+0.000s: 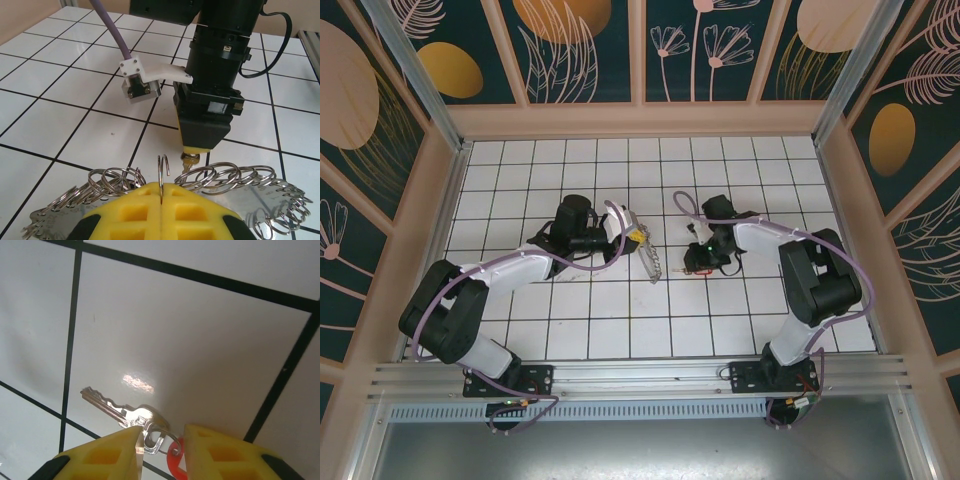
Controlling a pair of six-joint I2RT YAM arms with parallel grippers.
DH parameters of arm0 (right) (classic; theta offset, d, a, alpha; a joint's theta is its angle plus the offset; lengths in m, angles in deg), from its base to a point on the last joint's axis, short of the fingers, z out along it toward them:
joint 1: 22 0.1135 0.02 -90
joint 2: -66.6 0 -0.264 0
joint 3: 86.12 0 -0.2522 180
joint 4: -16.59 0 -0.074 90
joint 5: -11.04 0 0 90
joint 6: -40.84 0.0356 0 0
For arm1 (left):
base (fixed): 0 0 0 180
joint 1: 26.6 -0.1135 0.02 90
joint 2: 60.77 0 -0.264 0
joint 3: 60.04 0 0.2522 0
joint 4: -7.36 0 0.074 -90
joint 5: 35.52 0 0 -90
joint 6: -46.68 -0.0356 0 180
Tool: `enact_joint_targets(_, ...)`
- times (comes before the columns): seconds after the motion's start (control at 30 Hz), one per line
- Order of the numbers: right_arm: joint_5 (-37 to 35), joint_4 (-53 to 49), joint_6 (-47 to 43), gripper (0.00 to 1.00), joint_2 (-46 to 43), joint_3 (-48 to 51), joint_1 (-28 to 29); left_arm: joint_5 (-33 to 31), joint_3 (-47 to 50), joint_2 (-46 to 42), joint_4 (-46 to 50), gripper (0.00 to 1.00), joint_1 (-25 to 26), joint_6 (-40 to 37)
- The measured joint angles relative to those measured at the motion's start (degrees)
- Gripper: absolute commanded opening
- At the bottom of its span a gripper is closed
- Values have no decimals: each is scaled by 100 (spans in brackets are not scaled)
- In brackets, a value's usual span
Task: Put the keys on the keyring
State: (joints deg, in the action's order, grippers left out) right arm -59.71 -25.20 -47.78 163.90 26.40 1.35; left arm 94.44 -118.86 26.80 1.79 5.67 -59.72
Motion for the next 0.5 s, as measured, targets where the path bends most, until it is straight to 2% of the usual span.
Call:
enact_joint_targets(0.07,-127,-37,2,27,0,-26,90,0,0,0,7,0,0,-2)
enact_joint_targets(0.2,-293,-70,50,15,2,-39,164,0,0,0,11,0,0,-2)
enact_joint_targets(0.5,-179,-48,234,1,-11,-15,214,0,0,-2,33,0,0,-46)
